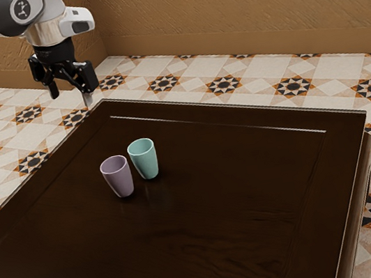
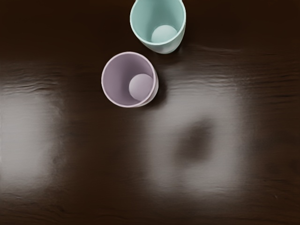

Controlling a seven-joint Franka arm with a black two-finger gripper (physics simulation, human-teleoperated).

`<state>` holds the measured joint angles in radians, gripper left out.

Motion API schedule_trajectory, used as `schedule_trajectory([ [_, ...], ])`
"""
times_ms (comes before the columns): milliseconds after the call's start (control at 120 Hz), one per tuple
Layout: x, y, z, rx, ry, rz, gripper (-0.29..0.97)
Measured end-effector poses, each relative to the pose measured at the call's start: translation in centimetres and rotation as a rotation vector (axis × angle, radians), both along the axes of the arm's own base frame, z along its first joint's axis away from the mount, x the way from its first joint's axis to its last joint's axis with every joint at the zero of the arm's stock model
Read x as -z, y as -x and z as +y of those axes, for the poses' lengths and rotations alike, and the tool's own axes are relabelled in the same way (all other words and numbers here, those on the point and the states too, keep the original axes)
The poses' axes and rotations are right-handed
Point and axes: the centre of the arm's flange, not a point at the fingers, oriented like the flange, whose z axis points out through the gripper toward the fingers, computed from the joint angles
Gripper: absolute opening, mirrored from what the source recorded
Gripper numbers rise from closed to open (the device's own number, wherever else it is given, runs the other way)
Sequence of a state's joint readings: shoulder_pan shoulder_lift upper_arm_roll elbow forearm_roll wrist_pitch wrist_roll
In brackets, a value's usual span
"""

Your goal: Place the left cup onto the right cup

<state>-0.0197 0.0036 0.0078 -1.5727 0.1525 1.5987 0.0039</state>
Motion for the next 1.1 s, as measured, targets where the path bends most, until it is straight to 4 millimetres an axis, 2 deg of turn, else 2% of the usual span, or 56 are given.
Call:
schedule_trajectory([
  [167,0.4,-0.2,-0.1,0.001,0.0,0.005,0.68],
  [267,1.5,-0.9,-0.1,0.004,0.0,0.012,0.68],
  [583,9.4,-5.5,-0.2,0.009,0.001,0.056,0.68],
  [867,16.0,-5.2,-0.6,0.006,0.014,0.087,0.68],
  [1100,19.5,-6.6,-0.3,0.001,0.014,0.054,0.68],
])
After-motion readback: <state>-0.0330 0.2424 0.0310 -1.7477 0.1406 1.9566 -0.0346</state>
